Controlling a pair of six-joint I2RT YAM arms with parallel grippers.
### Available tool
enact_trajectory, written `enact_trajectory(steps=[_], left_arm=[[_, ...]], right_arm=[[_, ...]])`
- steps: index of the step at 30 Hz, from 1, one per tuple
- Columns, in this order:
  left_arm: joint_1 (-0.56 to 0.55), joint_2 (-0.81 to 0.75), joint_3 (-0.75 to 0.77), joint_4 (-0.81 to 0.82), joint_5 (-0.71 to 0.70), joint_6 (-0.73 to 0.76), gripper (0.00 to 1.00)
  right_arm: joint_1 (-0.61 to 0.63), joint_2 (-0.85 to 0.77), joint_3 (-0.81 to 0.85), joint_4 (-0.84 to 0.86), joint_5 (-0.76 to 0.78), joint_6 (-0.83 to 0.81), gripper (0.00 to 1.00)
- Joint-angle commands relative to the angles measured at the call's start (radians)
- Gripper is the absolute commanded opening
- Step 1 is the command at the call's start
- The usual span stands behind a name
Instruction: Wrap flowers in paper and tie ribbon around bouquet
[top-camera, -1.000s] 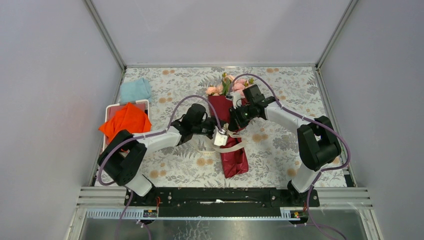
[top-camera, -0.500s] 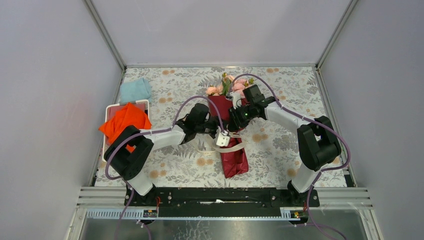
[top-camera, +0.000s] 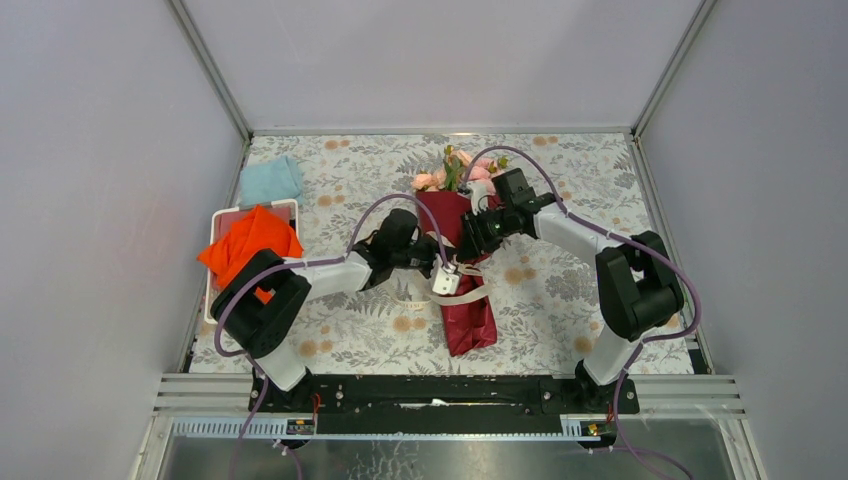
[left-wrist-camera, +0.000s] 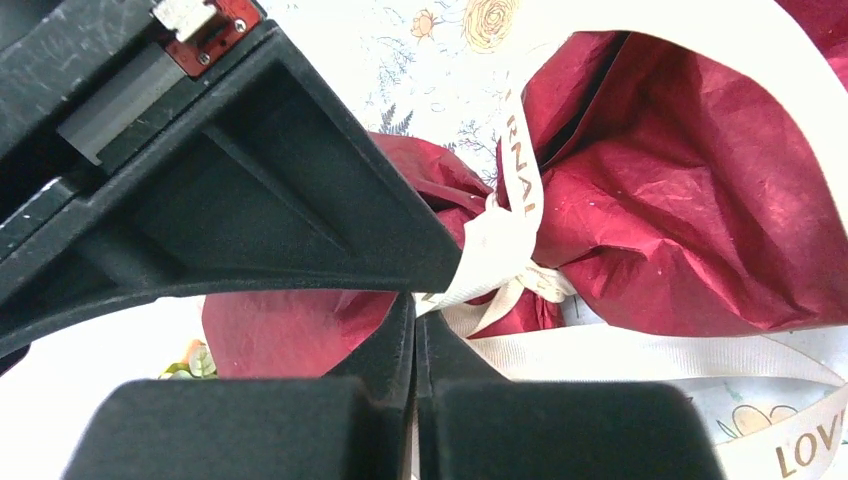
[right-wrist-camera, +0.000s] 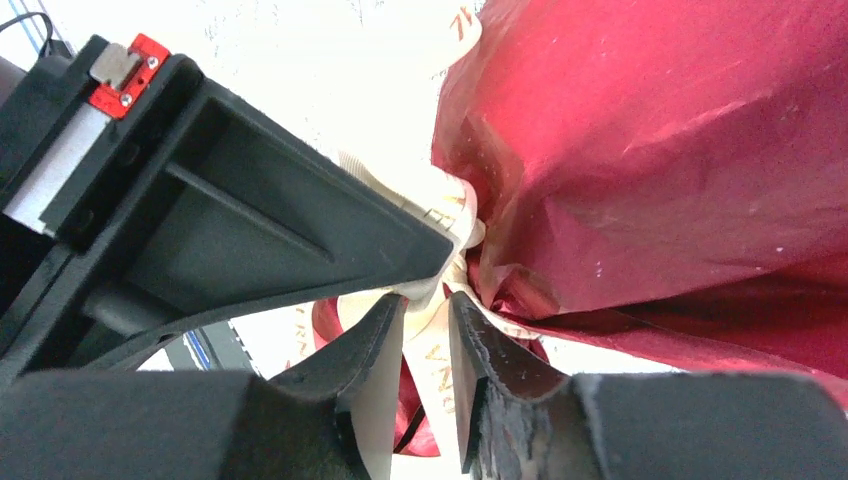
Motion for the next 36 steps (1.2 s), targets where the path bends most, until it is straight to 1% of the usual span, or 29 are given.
enact_trajectory(steps=[1,5,7,11,14,16,17,18,21,23,29,36], left_arm=[[-0.009,0.003,-0.031,0.11,0.018,0.008,0.0],[-0.01,-0.001,-0.045,0.157,0.018,-0.029,0.0],[-0.008,-0.001,-0.046,0.171,0.015,-0.047,0.0],[-0.007,-0.001,-0.04,0.191,0.006,-0.089,0.0],[-0.008,-0.001,-0.044,0.207,0.006,-0.096,0.0],[-0.008,-0.002,-0.043,0.212,0.002,-0.105,0.0],[-0.008,-0.002,-0.043,0.212,-0.002,-0.11,0.0],[-0.007,-0.006,-0.043,0.205,-0.004,-0.111,0.0],[-0.001,-0.016,-0.047,0.191,-0.001,-0.11,0.0],[0.004,-0.023,-0.048,0.175,0.0,-0.102,0.0],[0.01,-0.051,-0.064,0.114,-0.002,-0.046,0.0],[0.01,-0.072,-0.072,0.064,0.005,-0.021,0.0]], right_arm=[[-0.008,0.03,-0.007,0.098,-0.042,0.027,0.3],[-0.007,0.063,0.002,0.142,-0.096,0.049,0.3],[-0.007,0.047,-0.021,0.173,-0.118,0.048,0.32],[-0.007,0.044,-0.051,0.179,-0.12,0.049,0.37],[-0.003,0.051,-0.076,0.238,-0.143,0.094,0.37],[-0.001,0.057,-0.086,0.268,-0.147,0.118,0.34],[-0.001,0.059,-0.091,0.28,-0.146,0.126,0.3],[-0.001,0.057,-0.095,0.29,-0.143,0.131,0.26],[-0.002,0.036,-0.107,0.301,-0.115,0.14,0.08],[-0.012,0.011,-0.108,0.28,-0.065,0.142,0.0],[-0.042,-0.071,-0.143,0.274,0.026,0.177,0.0],[-0.043,-0.098,-0.154,0.244,0.105,0.209,0.0]])
